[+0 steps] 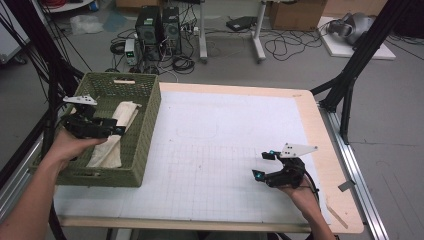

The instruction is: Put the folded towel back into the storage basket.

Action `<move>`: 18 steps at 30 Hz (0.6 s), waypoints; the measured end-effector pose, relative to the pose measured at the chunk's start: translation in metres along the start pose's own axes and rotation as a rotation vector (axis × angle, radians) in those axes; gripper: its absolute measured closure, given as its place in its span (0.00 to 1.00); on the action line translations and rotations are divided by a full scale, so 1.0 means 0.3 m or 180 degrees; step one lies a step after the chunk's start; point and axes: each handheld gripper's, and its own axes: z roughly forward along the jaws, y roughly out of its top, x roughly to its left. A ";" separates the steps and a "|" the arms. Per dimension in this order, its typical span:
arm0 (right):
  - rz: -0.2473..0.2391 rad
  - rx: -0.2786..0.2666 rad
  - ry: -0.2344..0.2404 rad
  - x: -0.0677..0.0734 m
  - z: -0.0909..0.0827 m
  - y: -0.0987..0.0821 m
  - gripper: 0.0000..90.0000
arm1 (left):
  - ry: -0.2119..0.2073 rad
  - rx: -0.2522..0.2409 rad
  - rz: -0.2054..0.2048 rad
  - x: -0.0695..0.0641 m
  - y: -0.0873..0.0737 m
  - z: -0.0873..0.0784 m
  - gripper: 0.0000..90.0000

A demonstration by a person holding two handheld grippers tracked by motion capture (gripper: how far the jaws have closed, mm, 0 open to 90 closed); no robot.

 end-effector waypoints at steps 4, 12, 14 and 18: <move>-0.0005 -0.0008 -0.0006 -0.001 -0.002 0.000 0.22 | -0.0035 -0.0062 0.0002 -0.009 0.002 -0.006 0.47; -0.0009 -0.0018 -0.0012 0.001 -0.005 0.001 0.21 | -0.0075 -0.0168 0.0045 -0.040 0.003 -0.012 0.46; -0.0005 -0.0018 -0.0011 0.001 -0.005 0.001 0.21 | -0.0090 -0.0188 0.0067 -0.050 0.005 -0.013 0.45; -0.0009 -0.0013 -0.0017 0.002 -0.005 0.001 0.21 | -0.0119 -0.0235 0.0091 -0.067 0.008 -0.013 0.44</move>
